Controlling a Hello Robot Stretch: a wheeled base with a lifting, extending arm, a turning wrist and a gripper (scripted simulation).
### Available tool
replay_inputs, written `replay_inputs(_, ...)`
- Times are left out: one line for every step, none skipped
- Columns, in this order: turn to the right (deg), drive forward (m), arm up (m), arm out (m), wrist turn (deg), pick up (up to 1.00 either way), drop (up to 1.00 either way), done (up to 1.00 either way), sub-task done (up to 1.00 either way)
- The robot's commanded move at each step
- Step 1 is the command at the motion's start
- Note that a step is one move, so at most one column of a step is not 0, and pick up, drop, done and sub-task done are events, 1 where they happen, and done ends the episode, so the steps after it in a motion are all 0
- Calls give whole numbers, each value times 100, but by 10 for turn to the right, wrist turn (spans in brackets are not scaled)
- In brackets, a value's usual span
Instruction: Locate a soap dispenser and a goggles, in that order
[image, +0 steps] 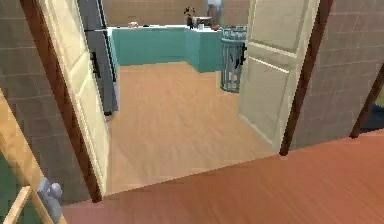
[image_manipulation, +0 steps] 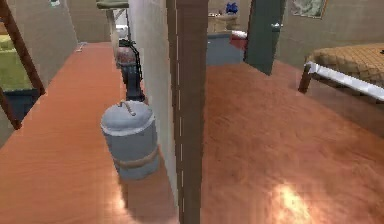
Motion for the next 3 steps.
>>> replay_inputs(0,100,0,0,0,0,0,0,0)
replay_inputs(0,100,0,0,0,0,0,0,0)
replay_inputs(0,100,0,0,0,0,0,0,0)
